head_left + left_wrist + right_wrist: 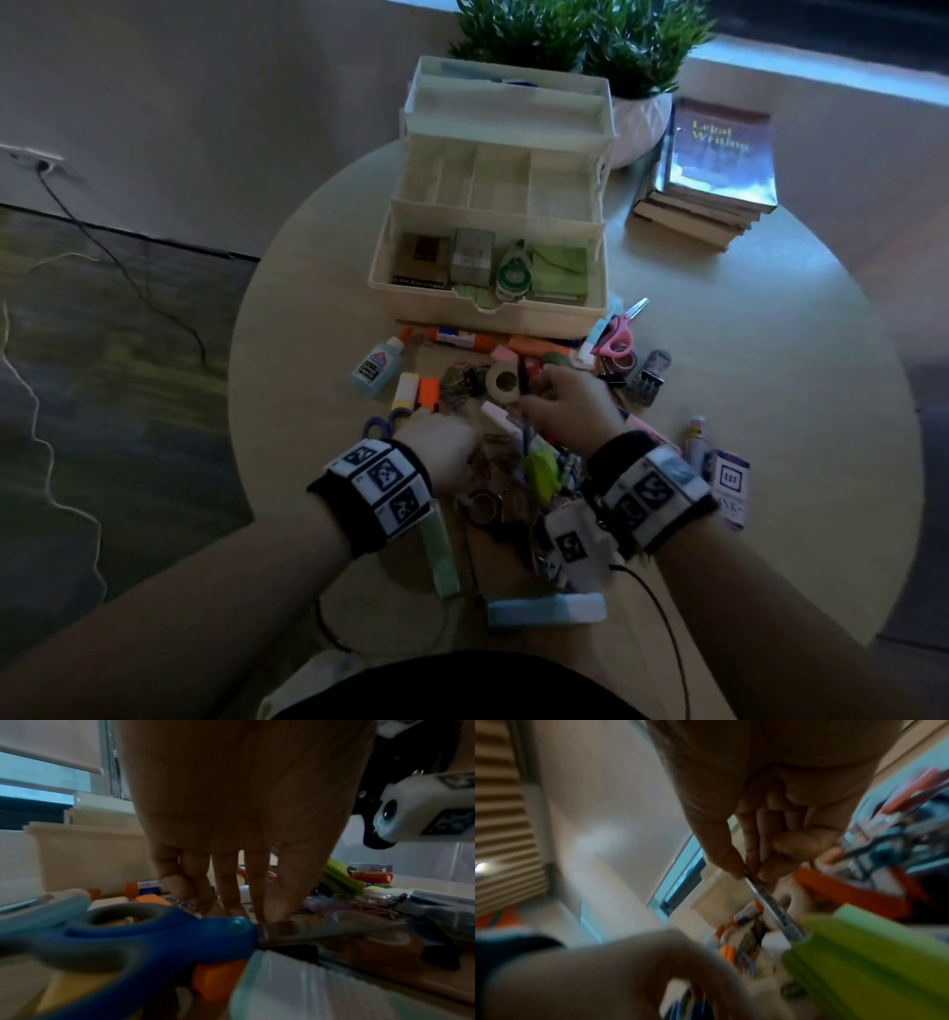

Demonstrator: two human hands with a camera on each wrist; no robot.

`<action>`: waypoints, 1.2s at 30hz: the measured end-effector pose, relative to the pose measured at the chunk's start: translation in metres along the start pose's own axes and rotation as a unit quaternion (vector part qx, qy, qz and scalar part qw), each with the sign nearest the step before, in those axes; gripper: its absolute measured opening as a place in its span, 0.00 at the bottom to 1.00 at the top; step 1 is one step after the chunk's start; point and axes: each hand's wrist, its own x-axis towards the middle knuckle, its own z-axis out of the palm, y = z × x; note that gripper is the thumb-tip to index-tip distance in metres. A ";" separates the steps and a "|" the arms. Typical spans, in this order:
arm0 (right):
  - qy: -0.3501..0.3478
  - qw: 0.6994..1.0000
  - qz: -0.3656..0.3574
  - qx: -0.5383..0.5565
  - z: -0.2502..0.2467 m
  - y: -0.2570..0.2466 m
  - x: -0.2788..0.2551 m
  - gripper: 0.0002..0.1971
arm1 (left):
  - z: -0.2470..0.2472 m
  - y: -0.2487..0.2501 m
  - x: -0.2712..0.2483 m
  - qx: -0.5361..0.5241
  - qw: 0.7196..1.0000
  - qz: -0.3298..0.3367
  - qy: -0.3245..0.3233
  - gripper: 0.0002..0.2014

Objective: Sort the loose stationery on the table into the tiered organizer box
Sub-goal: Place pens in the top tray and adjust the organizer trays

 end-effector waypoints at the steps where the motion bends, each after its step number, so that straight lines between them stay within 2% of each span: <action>1: 0.027 0.998 0.002 0.054 -0.007 0.008 -0.003 0.05 | -0.003 0.000 0.003 -0.013 1.000 0.006 -0.017 0.07; 4: 0.115 0.974 0.018 0.194 -0.031 0.034 -0.014 0.08 | -0.008 -0.003 0.011 -0.046 0.998 0.038 -0.015 0.09; 6: 0.157 0.960 0.029 0.231 -0.043 0.052 -0.025 0.09 | -0.012 -0.007 0.017 -0.037 0.998 0.050 0.007 0.10; 8: 0.175 0.950 0.028 0.257 -0.052 0.065 -0.038 0.09 | -0.014 -0.012 0.022 -0.008 0.998 0.066 -0.007 0.11; 11: 0.166 0.943 0.025 0.289 -0.056 0.078 -0.054 0.08 | -0.013 -0.015 0.025 0.064 0.991 0.107 -0.056 0.15; 15: 0.166 0.937 0.029 0.305 -0.050 0.079 -0.054 0.07 | -0.015 -0.014 0.031 0.146 0.974 0.168 -0.035 0.18; 17: 0.168 0.940 0.015 0.297 -0.054 0.070 -0.046 0.09 | -0.020 -0.017 0.037 0.167 0.968 0.182 -0.044 0.18; 22: 0.147 0.947 -0.031 0.285 -0.090 0.037 -0.018 0.11 | -0.067 -0.042 0.036 0.119 0.983 0.136 -0.040 0.11; 25: 0.114 0.957 -0.044 0.261 -0.114 0.014 0.006 0.10 | -0.112 -0.066 0.017 0.109 0.987 0.119 0.014 0.08; 29: 0.084 0.983 -0.054 0.153 -0.139 -0.016 0.056 0.04 | -0.168 -0.111 -0.004 -0.042 0.985 0.074 0.150 0.09; 31: 0.090 0.992 -0.055 0.070 -0.155 -0.030 0.092 0.05 | -0.190 -0.136 -0.001 -0.118 0.958 0.044 0.258 0.10; 33: 0.097 0.993 -0.062 0.003 -0.174 -0.044 0.133 0.10 | -0.208 -0.159 0.013 -0.170 0.920 0.014 0.354 0.10; 36: 0.098 0.985 -0.065 -0.128 -0.200 -0.074 0.189 0.18 | -0.231 -0.192 0.051 -0.203 0.883 -0.030 0.422 0.09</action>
